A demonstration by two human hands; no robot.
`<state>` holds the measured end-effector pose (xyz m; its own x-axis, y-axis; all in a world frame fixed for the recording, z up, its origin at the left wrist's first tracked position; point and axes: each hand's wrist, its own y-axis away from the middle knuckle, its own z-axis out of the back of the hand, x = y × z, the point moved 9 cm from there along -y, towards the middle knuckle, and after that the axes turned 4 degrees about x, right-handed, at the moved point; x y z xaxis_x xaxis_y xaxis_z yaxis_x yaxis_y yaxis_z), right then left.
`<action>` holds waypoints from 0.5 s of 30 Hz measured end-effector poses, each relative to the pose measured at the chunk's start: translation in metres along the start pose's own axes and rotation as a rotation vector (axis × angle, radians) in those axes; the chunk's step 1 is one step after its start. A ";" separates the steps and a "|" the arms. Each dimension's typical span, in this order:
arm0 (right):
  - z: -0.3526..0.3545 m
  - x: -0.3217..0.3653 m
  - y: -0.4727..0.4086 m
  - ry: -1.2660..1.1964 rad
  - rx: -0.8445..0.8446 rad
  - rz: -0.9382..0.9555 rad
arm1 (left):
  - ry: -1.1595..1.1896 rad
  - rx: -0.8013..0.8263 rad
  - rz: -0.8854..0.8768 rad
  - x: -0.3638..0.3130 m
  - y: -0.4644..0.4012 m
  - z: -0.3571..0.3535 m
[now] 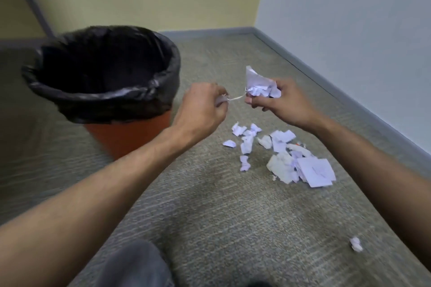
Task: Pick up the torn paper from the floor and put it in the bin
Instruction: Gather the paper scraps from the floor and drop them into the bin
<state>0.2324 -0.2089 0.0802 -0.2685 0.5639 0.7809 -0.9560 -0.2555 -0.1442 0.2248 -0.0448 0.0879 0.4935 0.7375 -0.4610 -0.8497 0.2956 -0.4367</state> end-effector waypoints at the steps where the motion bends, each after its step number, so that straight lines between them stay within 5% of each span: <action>1: -0.005 0.015 -0.011 0.011 0.005 0.020 | -0.038 -0.041 -0.017 0.004 0.001 0.020; 7: -0.049 0.113 -0.071 0.124 0.093 0.164 | -0.150 -0.221 0.037 0.052 0.005 0.127; 15: -0.132 0.161 -0.136 0.552 0.288 0.232 | -0.270 -0.205 0.242 0.119 0.021 0.170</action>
<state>0.3037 0.0209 0.1454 -0.5577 0.7690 0.3124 -0.8169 -0.5752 -0.0426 0.2340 0.1530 0.1551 0.1948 0.9116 -0.3620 -0.8673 -0.0123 -0.4977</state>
